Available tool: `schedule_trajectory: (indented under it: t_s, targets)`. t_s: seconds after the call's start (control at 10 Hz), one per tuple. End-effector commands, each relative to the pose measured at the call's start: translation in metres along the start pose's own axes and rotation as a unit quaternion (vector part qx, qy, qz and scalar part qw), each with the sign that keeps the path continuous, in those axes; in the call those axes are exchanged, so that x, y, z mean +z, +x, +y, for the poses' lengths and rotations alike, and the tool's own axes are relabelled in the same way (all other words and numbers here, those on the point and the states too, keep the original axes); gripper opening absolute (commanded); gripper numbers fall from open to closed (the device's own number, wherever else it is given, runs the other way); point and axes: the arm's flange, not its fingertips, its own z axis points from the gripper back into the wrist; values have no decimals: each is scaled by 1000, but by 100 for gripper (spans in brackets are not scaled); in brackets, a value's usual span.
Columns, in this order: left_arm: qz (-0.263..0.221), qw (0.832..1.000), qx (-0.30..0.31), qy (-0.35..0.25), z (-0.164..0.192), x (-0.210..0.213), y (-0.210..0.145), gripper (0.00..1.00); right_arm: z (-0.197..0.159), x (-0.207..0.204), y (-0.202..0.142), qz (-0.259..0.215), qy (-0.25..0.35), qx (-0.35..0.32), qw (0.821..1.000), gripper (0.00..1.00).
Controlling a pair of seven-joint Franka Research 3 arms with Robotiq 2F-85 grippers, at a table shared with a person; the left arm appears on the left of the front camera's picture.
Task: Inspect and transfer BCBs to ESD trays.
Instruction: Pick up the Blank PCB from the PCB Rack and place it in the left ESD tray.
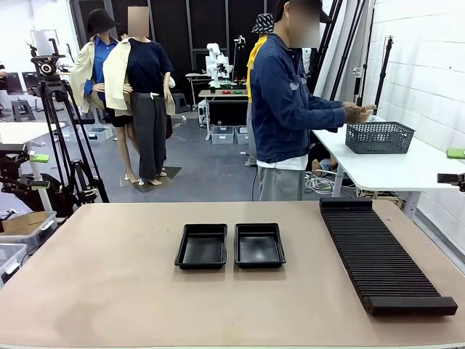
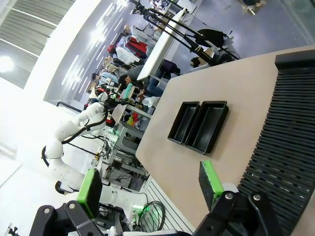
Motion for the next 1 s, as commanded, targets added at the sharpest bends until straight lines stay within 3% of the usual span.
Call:
schedule_trajectory:
  t_s: [0.0,0.9]
  targets:
    - [2,1000,7,7,-2,1,0,100,-1,0,-1,0,1,0,1000,100]
    - [2,1000,7,7,-2,1,0,100,-1,0,-1,0,1,0,1000,100]
